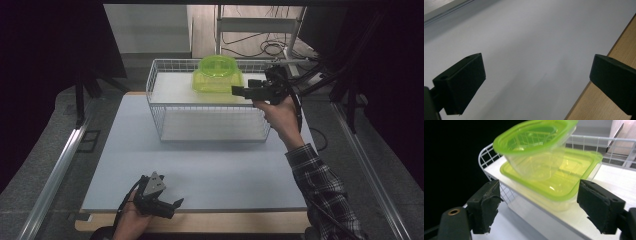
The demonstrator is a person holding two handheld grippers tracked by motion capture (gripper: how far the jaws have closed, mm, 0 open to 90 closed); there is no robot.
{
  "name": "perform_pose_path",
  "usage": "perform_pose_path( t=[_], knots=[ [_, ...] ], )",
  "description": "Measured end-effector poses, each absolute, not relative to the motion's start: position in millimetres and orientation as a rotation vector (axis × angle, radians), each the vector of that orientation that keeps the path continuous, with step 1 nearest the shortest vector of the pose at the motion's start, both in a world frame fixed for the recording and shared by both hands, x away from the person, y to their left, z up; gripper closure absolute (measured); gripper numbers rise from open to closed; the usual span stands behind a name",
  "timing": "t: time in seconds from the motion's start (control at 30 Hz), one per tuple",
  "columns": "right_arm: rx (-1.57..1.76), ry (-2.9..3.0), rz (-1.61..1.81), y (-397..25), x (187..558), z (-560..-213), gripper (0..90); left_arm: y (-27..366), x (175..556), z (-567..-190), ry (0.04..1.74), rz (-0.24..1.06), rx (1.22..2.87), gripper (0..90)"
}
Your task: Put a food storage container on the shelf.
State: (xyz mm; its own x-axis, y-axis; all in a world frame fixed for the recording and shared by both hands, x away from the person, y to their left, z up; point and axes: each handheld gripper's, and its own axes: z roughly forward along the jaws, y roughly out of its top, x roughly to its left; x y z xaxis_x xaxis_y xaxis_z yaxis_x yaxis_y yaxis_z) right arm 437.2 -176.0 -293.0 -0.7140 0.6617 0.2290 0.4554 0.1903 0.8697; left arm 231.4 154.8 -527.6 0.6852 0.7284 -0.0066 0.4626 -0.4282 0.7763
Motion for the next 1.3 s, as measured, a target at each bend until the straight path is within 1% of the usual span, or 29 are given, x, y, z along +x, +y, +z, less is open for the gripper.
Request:
perform_pose_path(
  t=[0.03, 0.23, 0.27, 0.5, 0.7, 0.97, 1.0, 1.03, 1.13, 1.17, 1.3],
  knots=[
    [1.062, 2.272, 1.531, -175.4, 433.9, -296.9, 16.7, 154.9, 231.5, -527.4, 0.915, 0.418, 2.096, 0.2],
    [1.017, 2.293, 1.497, -174.7, 423.4, -310.2, 12.3, 156.2, 231.7, -525.9, 0.921, 0.386, 2.073, 1.0],
    [1.003, 2.304, 1.494, -175.1, 418.7, -315.2, 10.3, 156.4, 231.4, -525.5, 0.923, 0.374, 2.067, 1.0],
    [0.911, 2.316, 1.446, -178.5, 399.3, -332.1, 6.2, 157.6, 230.6, -523.8, 0.948, 0.41, 2.046, 1.2],
    [0.864, 2.32, 1.42, -181.3, 387.0, -343.6, 4.5, 161.5, 231.5, -523.1, 0.977, 0.398, 2.014, 1.2],
    [0.824, 2.342, 1.386, -193.9, 364.9, -375.7, 2.8, 160.6, 231.1, -523.7, 0.951, 0.429, 2.035, 1.2],
    [0.824, 2.342, 1.386, -193.9, 364.9, -375.7, 2.8, 160.6, 231.1, -523.7, 0.951, 0.429, 2.035, 1.2],
    [0.841, 2.347, 1.4, -199.1, 358.6, -386.0, 2.8, 159.9, 230.9, -523.8, 0.946, 0.434, 2.039, 1.1],
    [0.853, 2.349, 1.419, -203.1, 353.5, -394.2, 3.1, 159.3, 230.6, -523.9, 0.94, 0.436, 2.04, 1.1],
    [0.85, 2.333, 1.435, -208.7, 346.3, -403.3, 3.1, 158.9, 230.5, -523.8, 0.937, 0.44, 2.043, 1.0],
    [0.858, 2.313, 1.433, -213.9, 338.5, -412.5, 3.2, 158.5, 230.5, -523.9, 0.936, 0.439, 2.045, 1.0]
  ],
)
